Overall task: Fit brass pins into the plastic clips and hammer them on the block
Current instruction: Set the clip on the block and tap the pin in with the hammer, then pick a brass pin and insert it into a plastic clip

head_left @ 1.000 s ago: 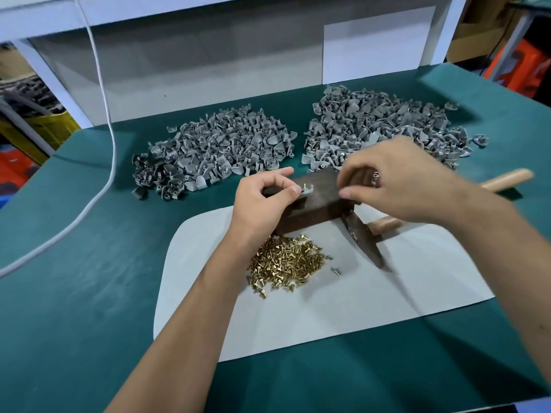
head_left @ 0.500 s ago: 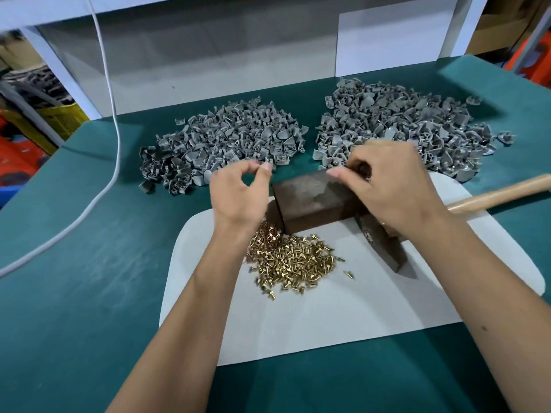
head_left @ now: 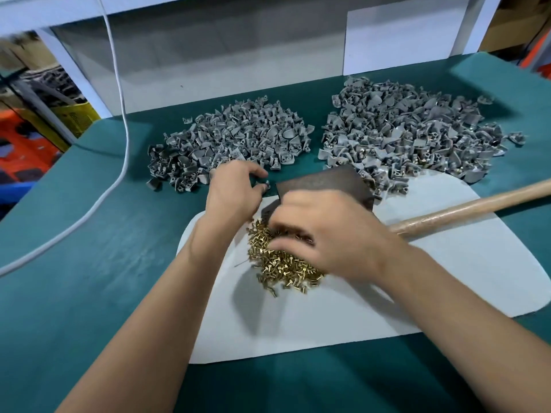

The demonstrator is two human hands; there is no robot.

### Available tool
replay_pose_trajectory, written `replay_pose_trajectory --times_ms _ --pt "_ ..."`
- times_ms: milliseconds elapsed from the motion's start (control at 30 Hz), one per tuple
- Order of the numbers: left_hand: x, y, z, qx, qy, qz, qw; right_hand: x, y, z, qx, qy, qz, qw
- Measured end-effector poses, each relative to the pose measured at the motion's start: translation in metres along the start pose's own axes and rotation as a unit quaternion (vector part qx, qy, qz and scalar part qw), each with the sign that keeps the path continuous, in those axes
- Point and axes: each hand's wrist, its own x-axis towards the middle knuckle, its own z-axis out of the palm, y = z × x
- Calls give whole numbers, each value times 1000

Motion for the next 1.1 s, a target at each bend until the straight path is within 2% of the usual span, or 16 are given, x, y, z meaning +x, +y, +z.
replay_pose_trajectory --times_ms 67,200,300,467,667,867,1100 --pt "5 -2 -3 23 -23 28 999 6 -15 16 -62 -66 -58 994" --pt "7 -9 -2 1 -2 42 999 10 -23 30 -84 -90 -56 991" --pt "6 -12 3 -86 55 22 995 11 -21 32 -95 -82 -52 991" --pt "10 -2 3 -208 144 -4 967 12 -23 31 -83 -99 -33 991" --pt "11 21 -1 -350 166 21 922 12 -20 28 -28 -116 -15 993" --pt "-5 27 9 -418 181 65 888 13 -15 21 26 -83 -41 995" --pt "-13 22 11 -447 187 70 872 10 -8 17 76 -47 -21 996"
